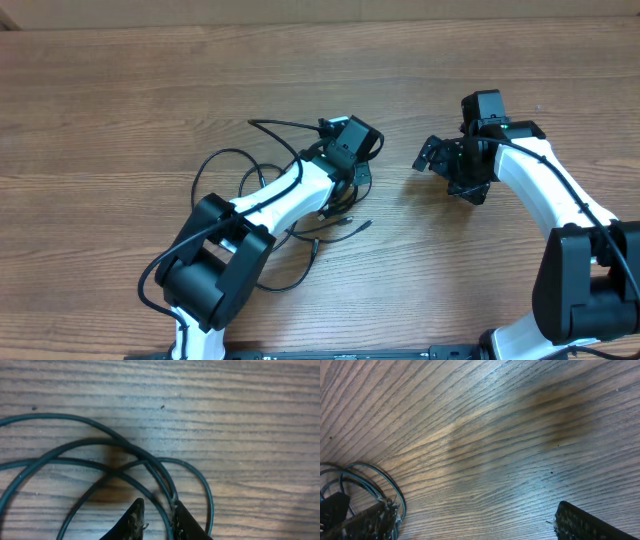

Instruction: Untangle cables

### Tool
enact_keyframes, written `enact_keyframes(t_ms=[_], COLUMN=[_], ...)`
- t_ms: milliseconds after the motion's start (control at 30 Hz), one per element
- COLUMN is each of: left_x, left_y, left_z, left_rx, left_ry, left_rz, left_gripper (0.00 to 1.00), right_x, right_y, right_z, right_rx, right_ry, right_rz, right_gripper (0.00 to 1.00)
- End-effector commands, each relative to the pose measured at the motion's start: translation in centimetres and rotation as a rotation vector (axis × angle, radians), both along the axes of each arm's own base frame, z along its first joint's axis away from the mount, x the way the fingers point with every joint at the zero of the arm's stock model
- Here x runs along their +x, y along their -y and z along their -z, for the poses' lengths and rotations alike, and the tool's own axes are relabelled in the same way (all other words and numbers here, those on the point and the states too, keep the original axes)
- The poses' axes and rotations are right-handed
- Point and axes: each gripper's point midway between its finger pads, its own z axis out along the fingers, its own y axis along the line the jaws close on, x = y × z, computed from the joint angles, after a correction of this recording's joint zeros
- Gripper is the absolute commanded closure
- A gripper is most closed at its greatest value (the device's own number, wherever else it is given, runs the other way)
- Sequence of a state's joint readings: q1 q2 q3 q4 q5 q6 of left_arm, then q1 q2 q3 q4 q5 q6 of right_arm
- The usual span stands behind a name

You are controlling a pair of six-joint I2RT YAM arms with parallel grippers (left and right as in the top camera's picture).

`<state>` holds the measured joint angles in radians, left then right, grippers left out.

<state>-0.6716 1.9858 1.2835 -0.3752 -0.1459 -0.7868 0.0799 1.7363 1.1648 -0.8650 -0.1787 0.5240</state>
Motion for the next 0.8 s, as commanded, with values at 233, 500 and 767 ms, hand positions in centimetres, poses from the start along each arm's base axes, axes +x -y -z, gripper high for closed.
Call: enact_keyframes(t_ms=[233, 500, 767], left_x=[-1.8, -2.0, -1.7], left_y=[1.8, 1.6, 2.3], left_z=[1.3, 3.9, 3.1], left_rx=[0.005, 0.031, 0.010], left_ry=[-0.027, -0.059, -0.049], left_rz=[0.042, 0.042, 0.090], left_gripper=[0.80, 0.80, 0.76], right_x=[0.6, 0.6, 0.6], right_y=[0.1, 0.1, 0.1], right_z=[-0.7, -0.7, -0.7], right_rx=[-0.003, -0.003, -0.003], right_ry=[0.027, 0.027, 0.027], right_rz=[0.005, 0.005, 0.005], right_gripper=[0.00, 0.00, 0.00])
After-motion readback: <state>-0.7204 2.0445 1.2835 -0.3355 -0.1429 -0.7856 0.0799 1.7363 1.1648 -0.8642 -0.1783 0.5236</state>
